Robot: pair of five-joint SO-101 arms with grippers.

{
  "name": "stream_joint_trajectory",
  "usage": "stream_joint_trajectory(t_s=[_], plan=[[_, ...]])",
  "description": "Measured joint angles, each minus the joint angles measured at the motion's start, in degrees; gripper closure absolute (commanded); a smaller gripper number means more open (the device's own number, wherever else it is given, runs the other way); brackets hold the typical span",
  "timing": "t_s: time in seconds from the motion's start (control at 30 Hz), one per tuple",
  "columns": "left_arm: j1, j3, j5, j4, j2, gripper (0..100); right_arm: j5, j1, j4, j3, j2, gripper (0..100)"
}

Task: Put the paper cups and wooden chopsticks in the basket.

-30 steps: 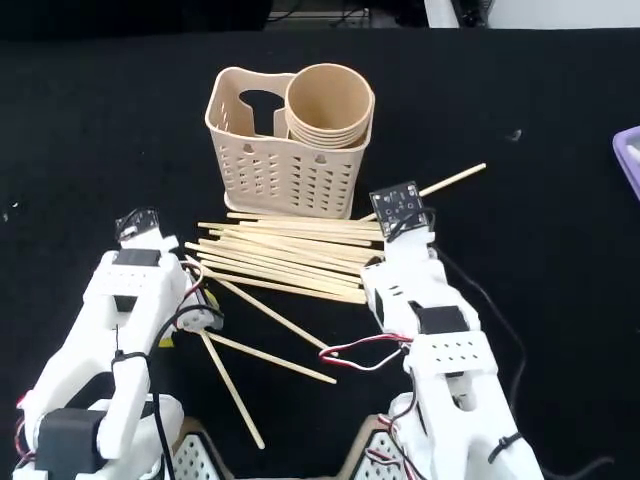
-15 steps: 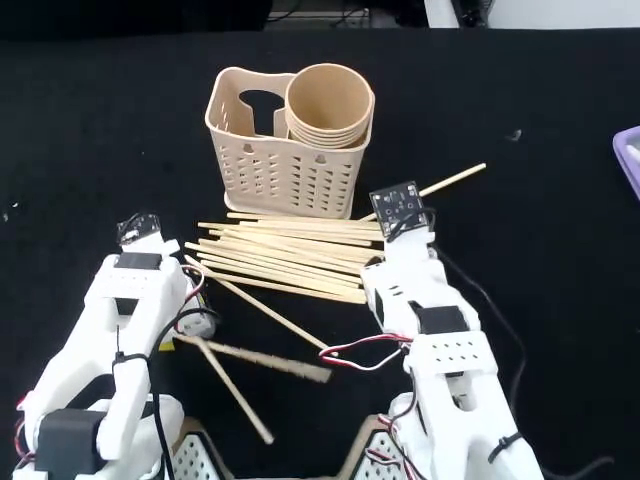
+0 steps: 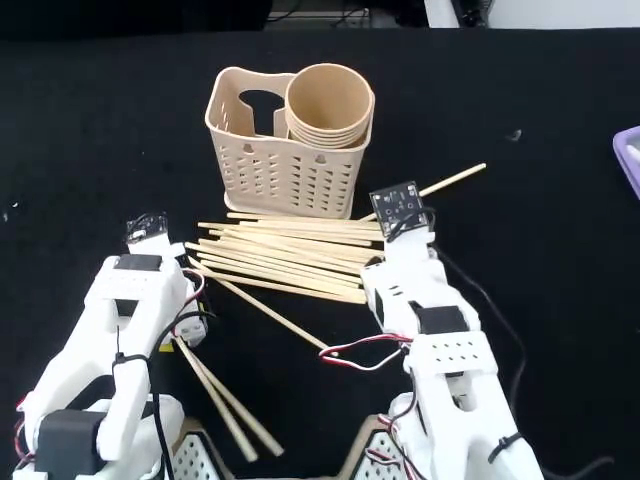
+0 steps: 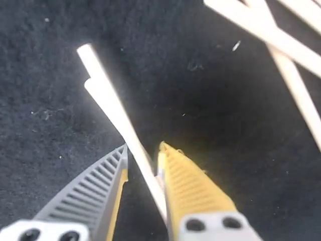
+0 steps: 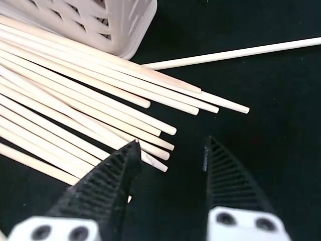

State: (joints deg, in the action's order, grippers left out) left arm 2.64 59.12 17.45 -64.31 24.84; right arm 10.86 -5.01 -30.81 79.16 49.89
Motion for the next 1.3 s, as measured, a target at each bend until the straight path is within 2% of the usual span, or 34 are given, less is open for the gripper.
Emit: stream_joint_trajectory(t_s=[0.23,0.47,0.7,0.93,1.1,1.2,1.3], plan=[[0.00,-0.70,-0.44,0.00,0.00,97,0.00,0.00,0.00,0.00,0.00,79.0],[0.00,-0.79,-0.62,3.60,0.00,97,0.00,0.00,0.00,0.00,0.00,79.0],[0.62,-4.92,-0.79,3.60,0.00,97,0.00,0.00,0.00,0.00,0.00,79.0],[7.91,-13.19,0.35,4.75,-0.09,97,0.00,0.00,0.00,0.00,0.00,79.0],[13.45,-12.04,5.01,11.69,-0.09,97,0.00,0.00,0.00,0.00,0.00,79.0],[13.54,-6.95,4.75,16.88,-0.09,88,0.00,0.00,0.00,0.00,0.00,79.0],[12.75,-3.78,4.84,17.41,-0.09,78,0.00,0.00,0.00,0.00,0.00,79.0]])
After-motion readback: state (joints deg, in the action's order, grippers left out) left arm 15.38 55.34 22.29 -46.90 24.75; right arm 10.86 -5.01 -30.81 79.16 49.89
